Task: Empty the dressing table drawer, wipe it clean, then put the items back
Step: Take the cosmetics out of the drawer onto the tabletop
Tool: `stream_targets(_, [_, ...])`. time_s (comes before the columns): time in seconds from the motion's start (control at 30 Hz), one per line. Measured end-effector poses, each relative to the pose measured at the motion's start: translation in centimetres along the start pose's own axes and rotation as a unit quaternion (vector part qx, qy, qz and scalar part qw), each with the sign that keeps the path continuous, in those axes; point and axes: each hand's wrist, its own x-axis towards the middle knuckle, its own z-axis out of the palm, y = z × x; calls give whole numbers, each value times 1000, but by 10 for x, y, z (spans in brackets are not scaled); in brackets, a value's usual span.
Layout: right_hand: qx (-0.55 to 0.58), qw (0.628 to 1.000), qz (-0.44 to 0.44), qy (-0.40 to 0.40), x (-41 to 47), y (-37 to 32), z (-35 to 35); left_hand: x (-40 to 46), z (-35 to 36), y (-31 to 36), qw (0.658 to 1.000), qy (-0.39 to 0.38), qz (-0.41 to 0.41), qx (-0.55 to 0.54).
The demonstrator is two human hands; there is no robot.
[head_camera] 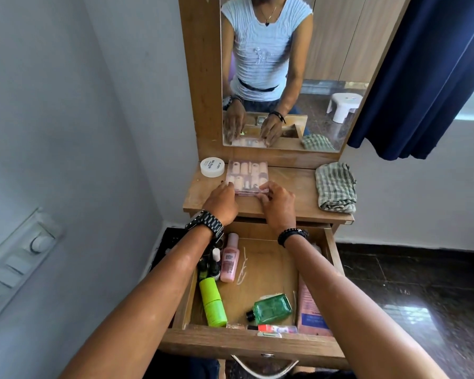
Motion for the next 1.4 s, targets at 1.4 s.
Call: stream_targets(1.4, [-219, 875, -22, -430, -138, 55, -55, -126, 96, 8, 974, -212, 11, 72])
